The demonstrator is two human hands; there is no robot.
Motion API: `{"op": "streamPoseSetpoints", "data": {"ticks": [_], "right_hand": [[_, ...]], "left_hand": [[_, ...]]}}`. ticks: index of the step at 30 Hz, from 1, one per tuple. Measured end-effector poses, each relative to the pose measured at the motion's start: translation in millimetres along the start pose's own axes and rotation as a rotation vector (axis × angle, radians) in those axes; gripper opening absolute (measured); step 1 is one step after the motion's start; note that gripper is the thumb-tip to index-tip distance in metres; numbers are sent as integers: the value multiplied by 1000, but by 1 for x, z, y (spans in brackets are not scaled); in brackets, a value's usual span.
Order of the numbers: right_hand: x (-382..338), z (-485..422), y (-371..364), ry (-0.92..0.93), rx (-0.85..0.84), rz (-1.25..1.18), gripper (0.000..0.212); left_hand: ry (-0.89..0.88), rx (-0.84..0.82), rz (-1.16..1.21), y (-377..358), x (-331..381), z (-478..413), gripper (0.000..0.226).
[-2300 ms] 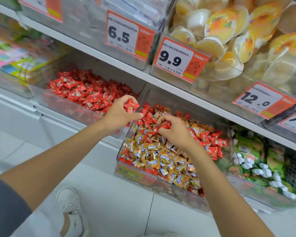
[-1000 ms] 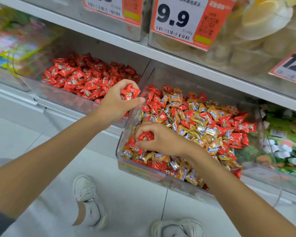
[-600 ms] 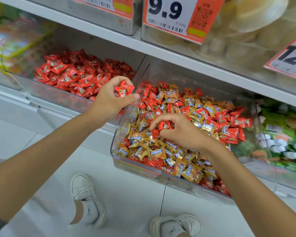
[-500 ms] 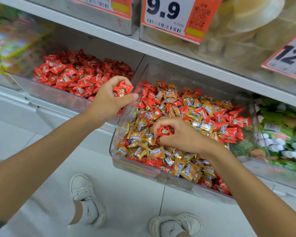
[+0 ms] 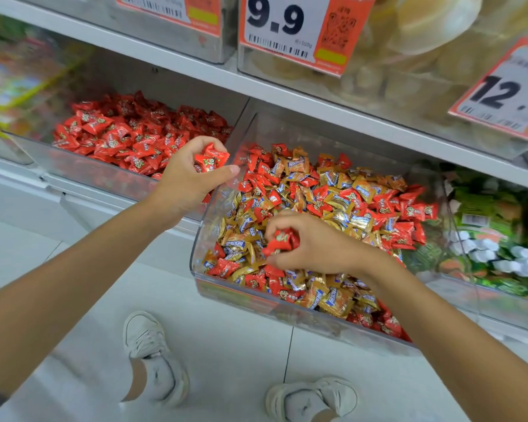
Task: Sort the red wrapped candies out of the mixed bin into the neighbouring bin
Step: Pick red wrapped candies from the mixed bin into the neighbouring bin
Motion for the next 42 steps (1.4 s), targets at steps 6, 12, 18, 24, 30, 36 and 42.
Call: {"op": "streamPoseSetpoints", "data": {"ticks": [6,12,18,24,30,36,42], "right_hand": [[-24,-13,6,121,54,-53,30],[-36,-28,-47,178,-89,291,30],[-28,-23,-22,120,17,23,7],[-13,9,26,-18,292,-277,16],[-12,25,38,-87,460,-461,14],[-42,6,37,-37,636,-464,12],[-106,-64,39,65,695,-284,12]], "left_hand": [[6,4,-6,1,-1,0,22],[1,3,1,-1,3,0,22],[9,-5,-28,-1,4,2,20],[20,22,-32,-2,9,7,16],[22,57,-32,4,12,14,12],[58,132,39,55,-2,29,21],[9,369,-247,170,-18,-10,32]]}}
Point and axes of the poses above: each hand's wrist, its own z-axis away from the middle knuckle, its own y-axis out of the back of the hand, x = y × z, the point moved 8 cm from there along -z, towards the middle knuckle, and after that the axes turned 4 degrees about -y, right-handed, at the moved point
